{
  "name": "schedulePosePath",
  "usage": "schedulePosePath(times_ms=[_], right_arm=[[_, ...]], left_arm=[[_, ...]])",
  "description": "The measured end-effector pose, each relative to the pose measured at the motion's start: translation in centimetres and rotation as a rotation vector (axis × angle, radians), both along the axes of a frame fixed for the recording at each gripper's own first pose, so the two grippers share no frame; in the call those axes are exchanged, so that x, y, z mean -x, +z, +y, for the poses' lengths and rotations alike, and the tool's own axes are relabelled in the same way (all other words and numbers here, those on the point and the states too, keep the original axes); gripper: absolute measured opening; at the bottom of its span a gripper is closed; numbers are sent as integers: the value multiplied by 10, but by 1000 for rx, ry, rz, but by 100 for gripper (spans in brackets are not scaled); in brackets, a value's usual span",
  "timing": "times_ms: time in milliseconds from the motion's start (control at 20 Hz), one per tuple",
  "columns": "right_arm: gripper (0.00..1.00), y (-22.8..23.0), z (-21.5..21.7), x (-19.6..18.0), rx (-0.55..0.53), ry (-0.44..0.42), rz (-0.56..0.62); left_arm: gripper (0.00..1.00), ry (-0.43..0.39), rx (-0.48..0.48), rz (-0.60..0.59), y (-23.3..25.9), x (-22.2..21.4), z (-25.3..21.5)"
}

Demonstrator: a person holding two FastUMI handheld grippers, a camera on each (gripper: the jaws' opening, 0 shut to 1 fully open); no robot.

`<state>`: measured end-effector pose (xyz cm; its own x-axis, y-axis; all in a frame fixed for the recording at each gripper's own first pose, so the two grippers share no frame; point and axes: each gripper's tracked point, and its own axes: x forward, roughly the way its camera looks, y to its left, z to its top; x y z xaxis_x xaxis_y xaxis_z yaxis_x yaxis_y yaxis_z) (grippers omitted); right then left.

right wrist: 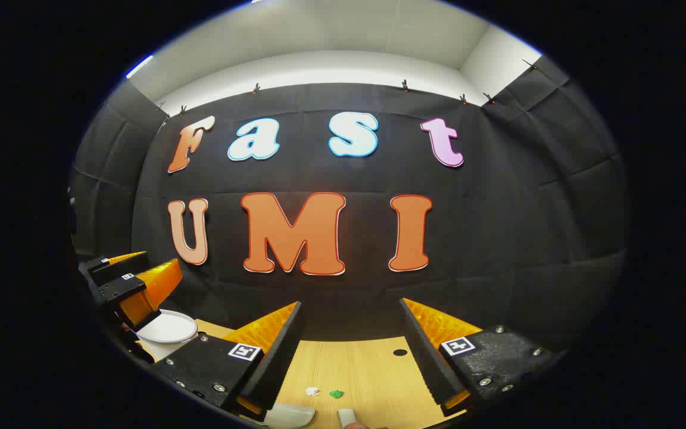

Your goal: Pick up the small broom and dustpan from the desktop, sweep the trash into the dustpan with the broom, and then empty the trash into the garbage bin.

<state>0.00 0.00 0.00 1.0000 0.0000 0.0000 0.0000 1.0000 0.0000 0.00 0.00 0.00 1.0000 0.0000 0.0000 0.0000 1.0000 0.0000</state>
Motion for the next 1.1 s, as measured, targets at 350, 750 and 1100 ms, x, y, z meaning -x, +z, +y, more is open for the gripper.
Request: schedulePosePath(times_ms=[350, 750, 1100], right_arm=[[94, -14, -10, 2, 48, 13, -9], [94, -28, 4, 0, 43, 45, 26], [94, -36, 0, 7, -21, 45, 80]], left_arm=[[94, 51, 13, 62, -30, 19, -14], [94, 29, -8, 74, -34, 22, -26], [93, 27, -16, 12, -14, 33, -32]])
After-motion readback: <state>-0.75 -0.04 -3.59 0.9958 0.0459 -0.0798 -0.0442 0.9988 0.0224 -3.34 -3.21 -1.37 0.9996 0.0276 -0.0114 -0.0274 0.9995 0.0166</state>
